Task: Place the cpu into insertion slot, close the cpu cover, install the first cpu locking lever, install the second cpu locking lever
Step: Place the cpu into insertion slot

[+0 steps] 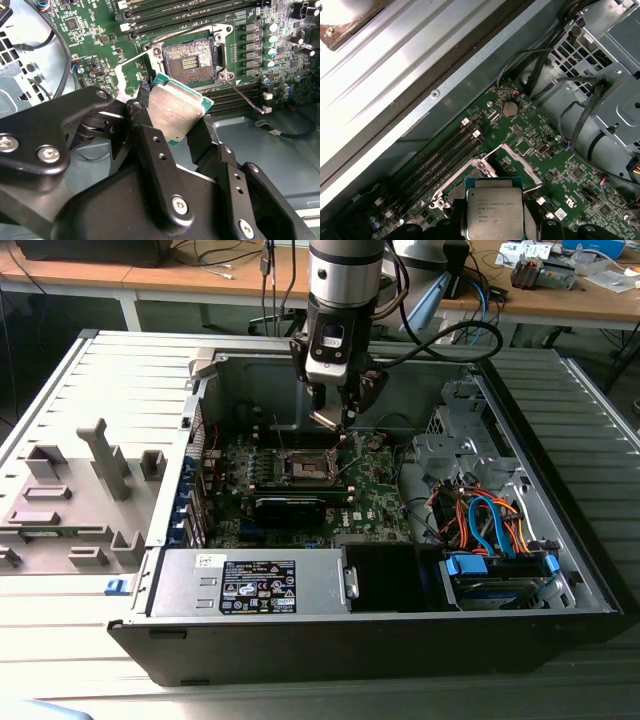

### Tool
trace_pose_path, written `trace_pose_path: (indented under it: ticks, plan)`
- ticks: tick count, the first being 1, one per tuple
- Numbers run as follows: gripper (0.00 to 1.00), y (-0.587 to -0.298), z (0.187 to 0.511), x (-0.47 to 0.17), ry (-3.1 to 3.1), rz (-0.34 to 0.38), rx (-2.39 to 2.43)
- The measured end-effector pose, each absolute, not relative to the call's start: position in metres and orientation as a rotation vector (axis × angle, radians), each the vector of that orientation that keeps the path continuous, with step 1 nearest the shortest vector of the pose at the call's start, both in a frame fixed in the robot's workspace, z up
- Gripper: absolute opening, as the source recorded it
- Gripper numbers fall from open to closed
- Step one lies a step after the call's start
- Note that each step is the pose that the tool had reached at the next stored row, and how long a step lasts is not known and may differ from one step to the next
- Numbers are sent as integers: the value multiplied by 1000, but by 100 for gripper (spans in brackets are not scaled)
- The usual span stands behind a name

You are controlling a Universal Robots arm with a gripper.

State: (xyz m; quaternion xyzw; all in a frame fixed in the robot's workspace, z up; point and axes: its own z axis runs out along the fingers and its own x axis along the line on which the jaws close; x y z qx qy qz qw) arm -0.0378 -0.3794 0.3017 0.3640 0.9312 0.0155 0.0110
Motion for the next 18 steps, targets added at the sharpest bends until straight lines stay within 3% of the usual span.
trace_pose_path:
  ticks: [18]
  plan:
    - [55,-379,302,-38,2896,48,1159]
